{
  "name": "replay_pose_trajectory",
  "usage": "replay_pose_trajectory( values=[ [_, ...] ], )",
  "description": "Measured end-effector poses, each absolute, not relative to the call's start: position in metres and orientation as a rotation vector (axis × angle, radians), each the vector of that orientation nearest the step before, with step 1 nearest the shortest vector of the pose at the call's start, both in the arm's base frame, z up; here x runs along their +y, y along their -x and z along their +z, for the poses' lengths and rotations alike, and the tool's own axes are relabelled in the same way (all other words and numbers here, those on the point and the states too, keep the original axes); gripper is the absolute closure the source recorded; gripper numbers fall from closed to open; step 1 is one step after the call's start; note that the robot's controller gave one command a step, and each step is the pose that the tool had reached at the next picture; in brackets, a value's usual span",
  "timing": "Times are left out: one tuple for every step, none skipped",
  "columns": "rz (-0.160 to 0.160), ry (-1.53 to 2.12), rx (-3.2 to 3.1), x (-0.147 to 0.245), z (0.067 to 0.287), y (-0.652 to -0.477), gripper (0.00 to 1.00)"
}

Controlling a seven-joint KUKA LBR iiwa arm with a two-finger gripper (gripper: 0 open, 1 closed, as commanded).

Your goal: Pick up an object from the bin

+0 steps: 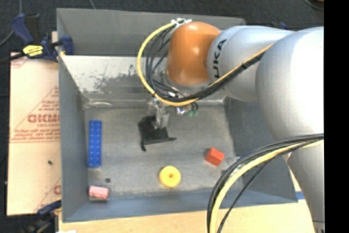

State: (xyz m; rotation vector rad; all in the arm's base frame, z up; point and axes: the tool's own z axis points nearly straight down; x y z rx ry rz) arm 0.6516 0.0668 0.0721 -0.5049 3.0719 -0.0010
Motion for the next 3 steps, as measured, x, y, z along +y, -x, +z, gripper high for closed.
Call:
replay_pose_trajectory(
  values=[
    [-0.001, 0.506, 3.072, 0.066, 0.072, -0.651, 1.0],
    [-0.003, 0.581, 3.056, 0.091, 0.165, -0.626, 1.0],
    [-0.006, 0.627, 3.04, 0.061, 0.09, -0.653, 1.0]
  ],
)
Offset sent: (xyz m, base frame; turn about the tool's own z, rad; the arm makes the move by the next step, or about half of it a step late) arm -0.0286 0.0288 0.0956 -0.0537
